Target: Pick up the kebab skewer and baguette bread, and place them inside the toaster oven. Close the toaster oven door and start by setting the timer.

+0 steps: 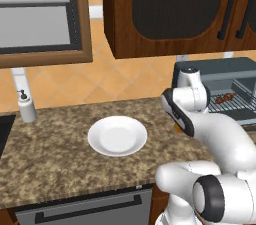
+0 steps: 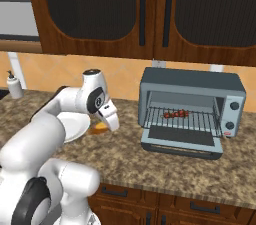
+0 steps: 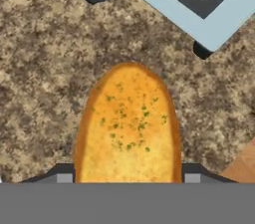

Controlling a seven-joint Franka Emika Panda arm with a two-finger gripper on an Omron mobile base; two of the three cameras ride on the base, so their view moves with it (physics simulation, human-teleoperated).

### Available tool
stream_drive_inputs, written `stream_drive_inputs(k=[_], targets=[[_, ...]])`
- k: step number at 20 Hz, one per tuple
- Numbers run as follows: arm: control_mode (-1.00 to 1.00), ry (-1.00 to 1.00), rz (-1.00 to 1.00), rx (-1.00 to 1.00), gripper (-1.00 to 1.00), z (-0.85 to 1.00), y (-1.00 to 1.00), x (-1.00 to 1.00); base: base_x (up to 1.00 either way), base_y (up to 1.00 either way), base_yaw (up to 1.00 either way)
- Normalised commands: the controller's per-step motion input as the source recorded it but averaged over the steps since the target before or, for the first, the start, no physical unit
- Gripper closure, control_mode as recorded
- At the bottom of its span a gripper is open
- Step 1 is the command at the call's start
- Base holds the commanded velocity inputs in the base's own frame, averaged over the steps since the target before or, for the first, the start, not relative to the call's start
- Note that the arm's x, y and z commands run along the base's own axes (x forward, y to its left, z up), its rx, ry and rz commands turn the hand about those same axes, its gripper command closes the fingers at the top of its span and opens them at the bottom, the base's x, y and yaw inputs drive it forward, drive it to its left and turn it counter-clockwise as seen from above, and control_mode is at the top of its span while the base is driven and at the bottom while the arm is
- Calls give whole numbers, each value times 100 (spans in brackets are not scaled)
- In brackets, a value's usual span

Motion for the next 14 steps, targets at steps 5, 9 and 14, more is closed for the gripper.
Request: stream_drive_inputs(k=[5,9,14], targets=[[-100,0,-10,0,100,35,-82,-1,0,0,0],[-100,0,-9,0,100,25,-79,0,0,0,0],[-100,0,-9,0,100,19,-77,0,0,0,0]])
